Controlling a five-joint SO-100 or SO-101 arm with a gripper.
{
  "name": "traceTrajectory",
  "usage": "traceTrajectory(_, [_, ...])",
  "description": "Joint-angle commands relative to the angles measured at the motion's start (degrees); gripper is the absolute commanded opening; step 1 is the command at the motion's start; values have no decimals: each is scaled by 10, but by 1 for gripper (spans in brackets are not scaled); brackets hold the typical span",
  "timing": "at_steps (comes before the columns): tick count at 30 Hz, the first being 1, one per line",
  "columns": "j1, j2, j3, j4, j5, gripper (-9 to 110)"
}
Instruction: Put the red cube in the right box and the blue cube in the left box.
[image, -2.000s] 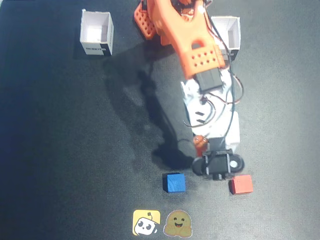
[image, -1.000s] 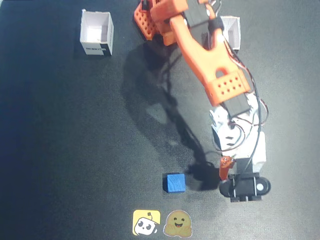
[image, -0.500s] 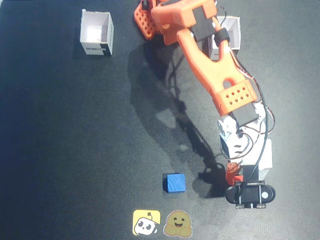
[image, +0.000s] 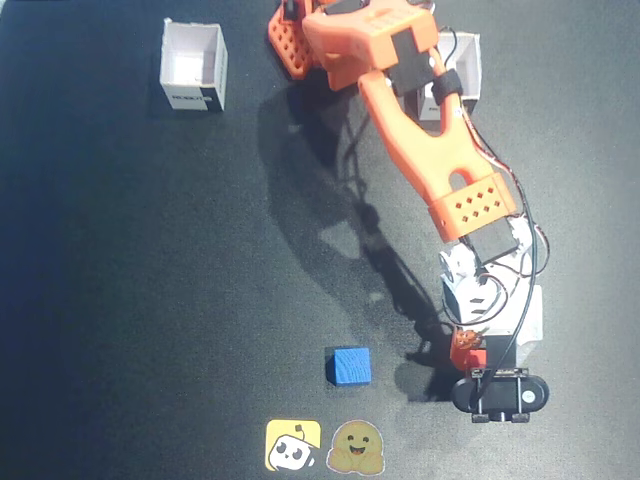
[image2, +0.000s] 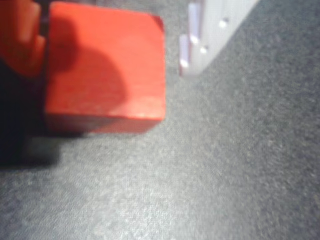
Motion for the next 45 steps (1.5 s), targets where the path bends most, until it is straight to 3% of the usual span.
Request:
traceTrajectory(1, [1,4,-36,-2,-1,20])
traceTrajectory(10, [9,-15,-40,-14,3,12])
traceTrajectory(26, [26,63,7,28,-18,11])
traceTrajectory(45, [112,378,319,27,-134,12])
